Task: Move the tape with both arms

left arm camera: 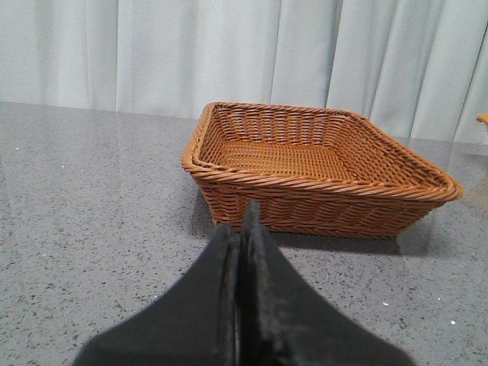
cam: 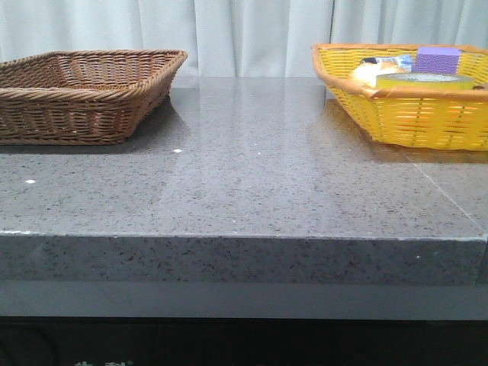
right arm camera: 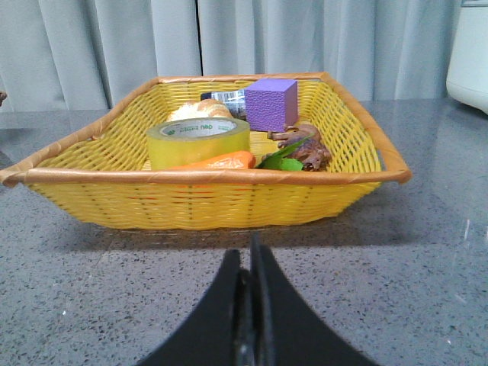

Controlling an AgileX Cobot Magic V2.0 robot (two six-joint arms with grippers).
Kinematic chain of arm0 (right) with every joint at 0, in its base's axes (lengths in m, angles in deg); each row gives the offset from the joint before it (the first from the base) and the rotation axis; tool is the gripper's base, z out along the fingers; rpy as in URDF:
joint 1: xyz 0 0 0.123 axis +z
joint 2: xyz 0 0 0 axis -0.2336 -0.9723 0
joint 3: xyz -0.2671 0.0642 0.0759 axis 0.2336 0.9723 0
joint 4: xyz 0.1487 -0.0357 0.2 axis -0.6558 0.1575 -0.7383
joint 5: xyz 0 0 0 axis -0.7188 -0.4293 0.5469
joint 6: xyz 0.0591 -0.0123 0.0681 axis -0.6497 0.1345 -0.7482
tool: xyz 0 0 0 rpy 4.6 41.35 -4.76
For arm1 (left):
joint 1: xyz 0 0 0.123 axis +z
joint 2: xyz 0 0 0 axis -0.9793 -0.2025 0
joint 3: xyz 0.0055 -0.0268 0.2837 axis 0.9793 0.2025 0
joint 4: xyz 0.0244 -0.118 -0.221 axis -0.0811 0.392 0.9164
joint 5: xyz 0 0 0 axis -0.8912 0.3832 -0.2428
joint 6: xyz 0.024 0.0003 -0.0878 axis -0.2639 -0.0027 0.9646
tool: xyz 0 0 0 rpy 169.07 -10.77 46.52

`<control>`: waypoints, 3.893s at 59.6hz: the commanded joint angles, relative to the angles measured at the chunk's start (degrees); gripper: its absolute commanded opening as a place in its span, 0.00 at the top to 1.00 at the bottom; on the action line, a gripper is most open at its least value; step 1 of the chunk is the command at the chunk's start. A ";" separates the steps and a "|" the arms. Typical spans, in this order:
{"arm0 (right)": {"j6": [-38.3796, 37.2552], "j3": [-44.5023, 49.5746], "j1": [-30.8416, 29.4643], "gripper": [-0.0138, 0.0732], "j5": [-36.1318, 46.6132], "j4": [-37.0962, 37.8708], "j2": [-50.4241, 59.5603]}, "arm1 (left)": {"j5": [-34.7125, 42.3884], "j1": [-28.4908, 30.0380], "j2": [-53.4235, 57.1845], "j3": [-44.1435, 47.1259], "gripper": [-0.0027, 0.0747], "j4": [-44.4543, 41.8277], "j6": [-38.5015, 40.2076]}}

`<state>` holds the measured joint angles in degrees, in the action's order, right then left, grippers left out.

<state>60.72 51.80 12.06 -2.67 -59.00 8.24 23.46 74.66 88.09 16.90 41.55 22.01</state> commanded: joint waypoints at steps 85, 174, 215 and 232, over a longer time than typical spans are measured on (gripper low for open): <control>0.55 -32.60 -0.38 0.92 -19.89 1.43 -9.48 | -16.03 0.02 -8.57 -32.12 0.99 1.13 0.62; 0.00 -49.37 -0.38 0.29 -33.05 2.92 -43.89 | -28.79 -6.19 -39.62 -47.17 0.23 1.28 0.00; 0.00 -89.29 -0.38 0.31 -52.14 0.78 -85.96 | -30.64 -32.80 -44.95 -51.69 0.23 1.42 -4.47; 0.00 -103.91 -0.38 0.31 -58.77 0.89 -100.98 | -30.64 -32.80 -44.95 -51.69 0.23 1.42 -4.47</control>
<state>60.72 -47.28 12.06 -61.74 -58.12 -92.28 -10.80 42.33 43.13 -32.74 42.15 17.70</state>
